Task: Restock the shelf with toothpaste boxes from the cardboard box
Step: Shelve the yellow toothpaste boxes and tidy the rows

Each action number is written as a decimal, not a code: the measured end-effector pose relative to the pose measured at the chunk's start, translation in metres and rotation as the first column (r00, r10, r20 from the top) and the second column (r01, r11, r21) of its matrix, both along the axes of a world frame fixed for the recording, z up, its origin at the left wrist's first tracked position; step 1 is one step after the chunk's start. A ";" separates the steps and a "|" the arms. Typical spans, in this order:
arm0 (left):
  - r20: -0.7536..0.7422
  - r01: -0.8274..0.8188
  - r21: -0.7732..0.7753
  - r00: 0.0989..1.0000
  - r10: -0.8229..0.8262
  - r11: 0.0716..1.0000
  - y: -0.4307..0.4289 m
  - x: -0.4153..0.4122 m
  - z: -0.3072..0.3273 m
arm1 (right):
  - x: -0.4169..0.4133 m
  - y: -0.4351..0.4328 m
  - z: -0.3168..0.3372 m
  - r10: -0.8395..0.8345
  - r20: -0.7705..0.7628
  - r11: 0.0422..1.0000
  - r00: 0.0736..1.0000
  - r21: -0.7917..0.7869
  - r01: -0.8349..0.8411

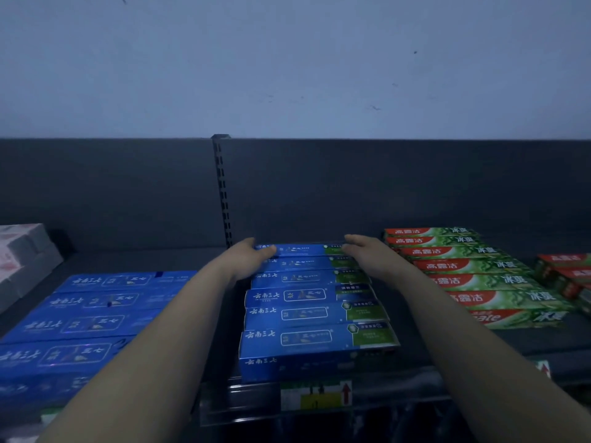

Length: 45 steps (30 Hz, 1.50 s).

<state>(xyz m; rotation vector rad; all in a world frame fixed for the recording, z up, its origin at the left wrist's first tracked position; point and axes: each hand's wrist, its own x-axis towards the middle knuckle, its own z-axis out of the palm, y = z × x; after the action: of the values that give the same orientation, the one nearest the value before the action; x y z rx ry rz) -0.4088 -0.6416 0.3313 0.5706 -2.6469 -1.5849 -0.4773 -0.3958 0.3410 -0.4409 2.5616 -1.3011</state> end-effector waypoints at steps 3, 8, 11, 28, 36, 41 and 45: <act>0.002 0.003 -0.006 1.000 -0.002 1.000 0.005 0.005 -0.003 | 0.006 0.002 -0.004 -0.008 0.003 1.000 1.000 0.014 0.008; 0.003 0.007 0.074 1.000 -0.008 0.997 0.009 0.017 -0.007 | 0.021 0.002 -0.011 -0.038 0.058 0.999 0.998 -0.013 0.039; -0.011 -0.030 0.095 0.999 0.031 0.995 0.012 0.019 -0.015 | 0.033 0.001 -0.016 -0.026 0.076 0.998 0.997 -0.056 0.030; -0.336 -0.024 -0.100 0.942 -0.011 0.995 0.105 0.047 0.034 | 0.064 0.076 0.010 -0.067 -0.238 0.996 0.969 -0.077 0.050; -0.318 0.063 0.081 0.947 -0.034 0.995 0.220 0.027 0.021 | 0.045 0.205 0.011 -0.159 -0.322 0.981 0.933 0.059 0.187; -0.232 0.061 0.165 0.973 -0.021 0.984 0.281 0.014 0.008 | 0.023 0.264 -0.015 -0.192 -0.218 0.974 0.957 0.077 0.213; -0.157 0.041 0.269 0.988 0.002 0.962 0.301 0.009 -0.007 | 0.010 0.284 -0.025 -0.200 -0.147 0.979 0.969 0.021 0.205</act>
<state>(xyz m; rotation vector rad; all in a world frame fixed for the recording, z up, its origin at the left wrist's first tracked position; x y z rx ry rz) -0.3999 -0.3408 0.3240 0.4045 -2.3479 -1.9286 -0.4668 -0.1121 0.3156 -0.2815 2.8090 -1.3311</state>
